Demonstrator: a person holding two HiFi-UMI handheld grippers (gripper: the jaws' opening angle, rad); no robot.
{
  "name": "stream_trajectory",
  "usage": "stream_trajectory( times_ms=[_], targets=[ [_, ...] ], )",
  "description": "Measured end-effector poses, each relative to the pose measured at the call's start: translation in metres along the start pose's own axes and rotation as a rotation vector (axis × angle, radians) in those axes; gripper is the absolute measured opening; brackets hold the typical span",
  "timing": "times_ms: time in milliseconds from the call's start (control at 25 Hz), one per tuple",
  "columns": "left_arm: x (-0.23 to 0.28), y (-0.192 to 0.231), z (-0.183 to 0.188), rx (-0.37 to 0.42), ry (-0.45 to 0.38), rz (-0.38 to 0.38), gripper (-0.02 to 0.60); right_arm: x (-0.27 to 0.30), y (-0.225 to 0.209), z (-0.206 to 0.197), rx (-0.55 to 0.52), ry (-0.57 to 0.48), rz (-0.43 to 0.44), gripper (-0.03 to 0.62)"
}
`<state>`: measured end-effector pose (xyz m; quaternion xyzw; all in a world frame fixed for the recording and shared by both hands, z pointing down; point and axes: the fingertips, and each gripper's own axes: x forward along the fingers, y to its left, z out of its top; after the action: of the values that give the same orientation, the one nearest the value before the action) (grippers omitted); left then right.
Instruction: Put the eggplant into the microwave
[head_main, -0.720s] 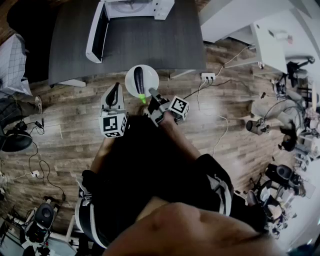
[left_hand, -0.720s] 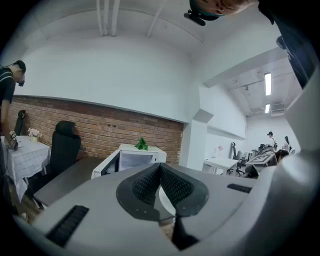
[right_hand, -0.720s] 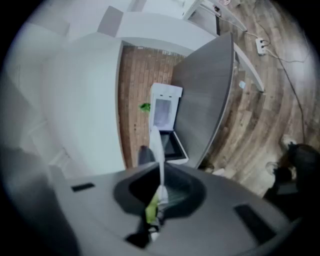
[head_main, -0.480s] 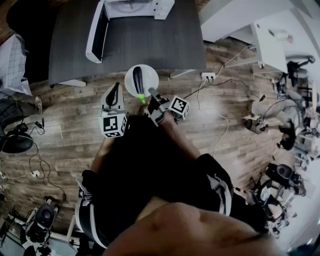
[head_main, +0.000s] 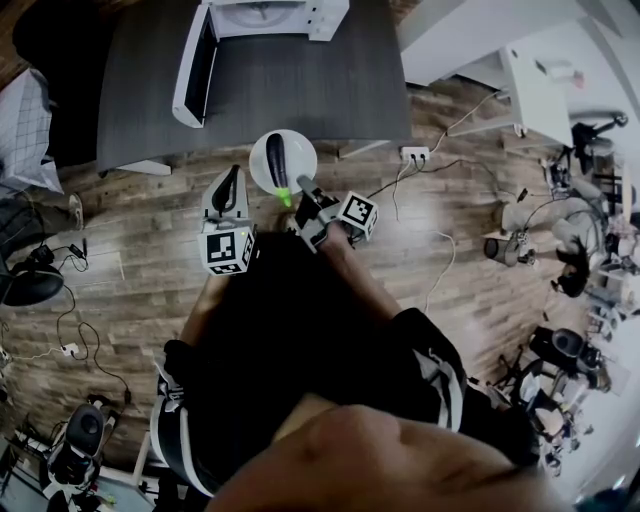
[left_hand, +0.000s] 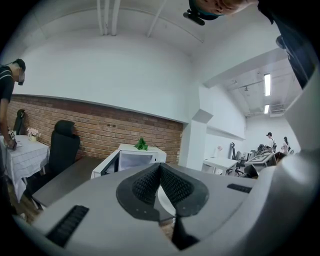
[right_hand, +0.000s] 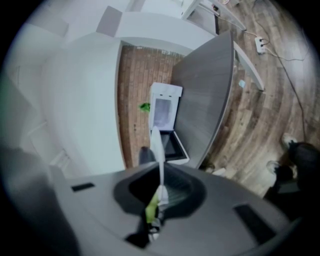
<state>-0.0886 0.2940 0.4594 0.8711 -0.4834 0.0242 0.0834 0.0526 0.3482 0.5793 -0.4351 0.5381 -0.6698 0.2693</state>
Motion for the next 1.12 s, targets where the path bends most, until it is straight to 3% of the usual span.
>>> stream_trajectory(
  times_ms=[1120],
  targets=[
    [-0.015,0.044,-0.007,0.015,0.024,-0.094,0.035,0.038,0.001,-0.039,0.062,-0.073,0.025,0.037]
  ],
)
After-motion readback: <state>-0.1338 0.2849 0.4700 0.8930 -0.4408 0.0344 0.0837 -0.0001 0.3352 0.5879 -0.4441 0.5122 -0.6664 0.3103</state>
